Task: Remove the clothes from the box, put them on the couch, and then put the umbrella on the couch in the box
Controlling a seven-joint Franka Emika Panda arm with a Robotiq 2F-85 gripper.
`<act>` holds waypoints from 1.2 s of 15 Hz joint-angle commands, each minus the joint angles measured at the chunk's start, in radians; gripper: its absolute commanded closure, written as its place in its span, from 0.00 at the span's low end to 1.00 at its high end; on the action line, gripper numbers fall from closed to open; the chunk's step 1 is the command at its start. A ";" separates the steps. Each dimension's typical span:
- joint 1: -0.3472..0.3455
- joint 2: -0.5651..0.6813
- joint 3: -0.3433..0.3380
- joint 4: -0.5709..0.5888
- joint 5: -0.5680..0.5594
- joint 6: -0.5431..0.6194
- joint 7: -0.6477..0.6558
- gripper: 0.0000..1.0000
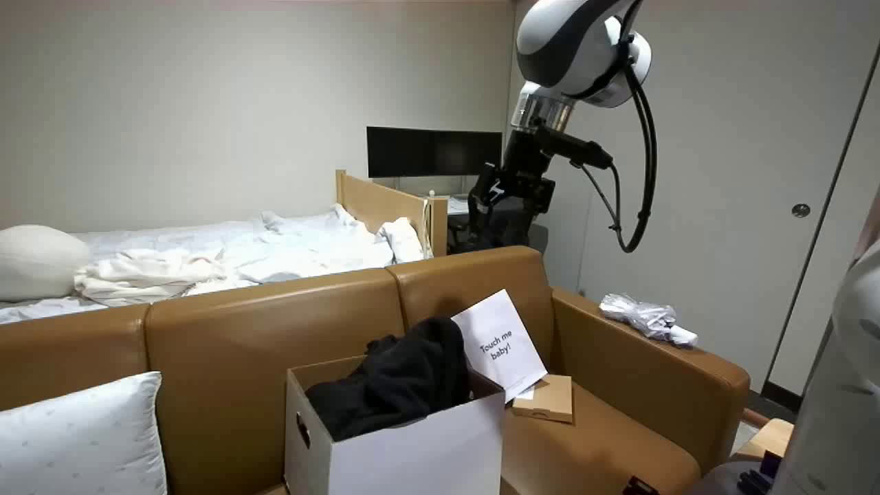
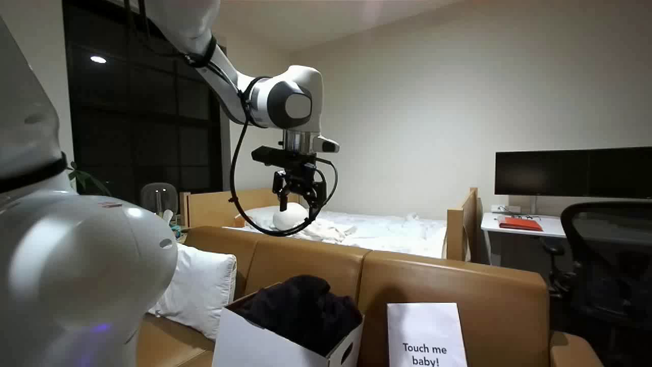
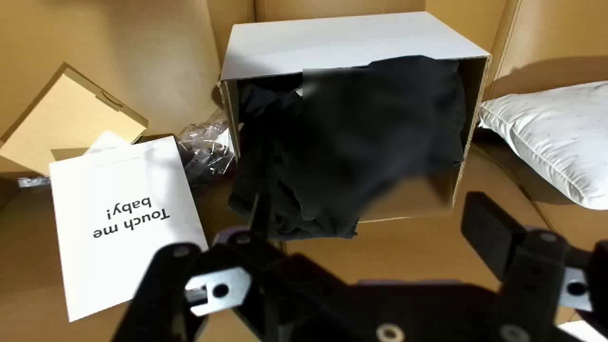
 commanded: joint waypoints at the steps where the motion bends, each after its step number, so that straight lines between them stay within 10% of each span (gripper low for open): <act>1: -0.013 0.000 0.012 0.002 0.005 -0.004 -0.004 0.00; 10: 0.011 -0.008 0.027 0.000 0.040 0.043 -0.003 0.00; 15: 0.192 0.061 0.149 -0.020 0.301 0.196 0.003 0.00; 18: 0.243 0.150 0.280 -0.067 0.225 0.341 0.055 0.00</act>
